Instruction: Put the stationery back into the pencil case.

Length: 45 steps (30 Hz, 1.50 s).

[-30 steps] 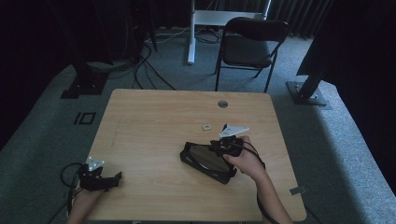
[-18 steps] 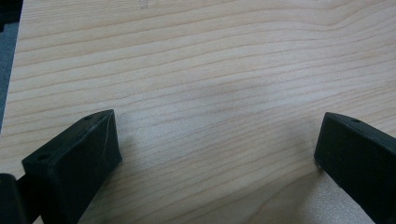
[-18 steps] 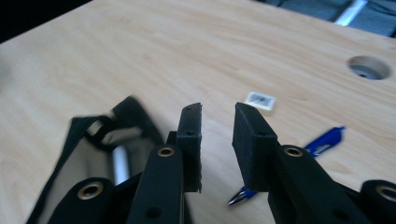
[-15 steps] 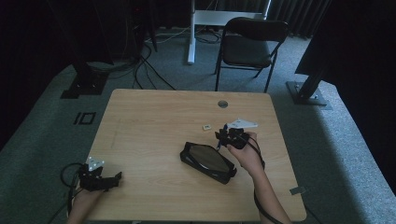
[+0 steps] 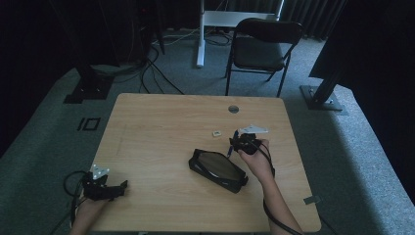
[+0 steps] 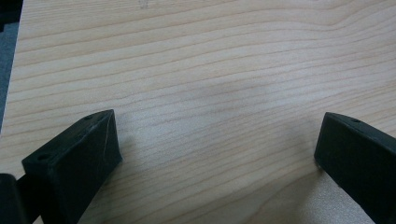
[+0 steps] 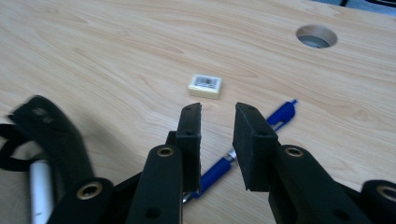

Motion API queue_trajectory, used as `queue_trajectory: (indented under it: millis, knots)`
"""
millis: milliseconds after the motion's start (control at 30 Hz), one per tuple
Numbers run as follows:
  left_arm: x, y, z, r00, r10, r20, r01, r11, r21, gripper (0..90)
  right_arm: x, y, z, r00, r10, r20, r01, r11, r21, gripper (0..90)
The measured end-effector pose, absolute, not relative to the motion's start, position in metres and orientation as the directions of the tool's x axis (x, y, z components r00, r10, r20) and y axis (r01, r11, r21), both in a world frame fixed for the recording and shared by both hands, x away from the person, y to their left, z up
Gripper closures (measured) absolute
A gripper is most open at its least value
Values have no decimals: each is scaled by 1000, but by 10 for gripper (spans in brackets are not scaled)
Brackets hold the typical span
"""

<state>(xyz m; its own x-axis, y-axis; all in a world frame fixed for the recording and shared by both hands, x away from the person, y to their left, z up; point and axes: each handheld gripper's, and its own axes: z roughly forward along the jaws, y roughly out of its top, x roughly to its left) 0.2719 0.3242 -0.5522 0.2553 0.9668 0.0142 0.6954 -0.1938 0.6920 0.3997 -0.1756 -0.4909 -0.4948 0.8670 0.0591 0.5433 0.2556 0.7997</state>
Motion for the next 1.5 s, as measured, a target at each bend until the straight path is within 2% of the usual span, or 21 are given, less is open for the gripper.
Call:
queue_trajectory:
  millis: [433,633,1033,1233,1500]
  knots:
    - [272,324,-552,255,967,14,696,-194,692,2,412,-180,-508,-430,900,75,593,219,775,676]
    - [272,324,-552,255,967,14,695,-193,692,1,419,-179,-516,-387,916,104,625,179,760,611]
    - [272,324,-552,255,967,14,695,-194,692,2,433,-176,-527,-334,938,96,658,159,736,513]
    - [272,324,-552,255,967,14,695,-193,692,2,436,-174,-534,-321,941,110,675,146,724,502]
    - [272,324,-552,255,967,14,695,-194,692,2,438,-169,-539,-327,943,63,680,188,708,502]
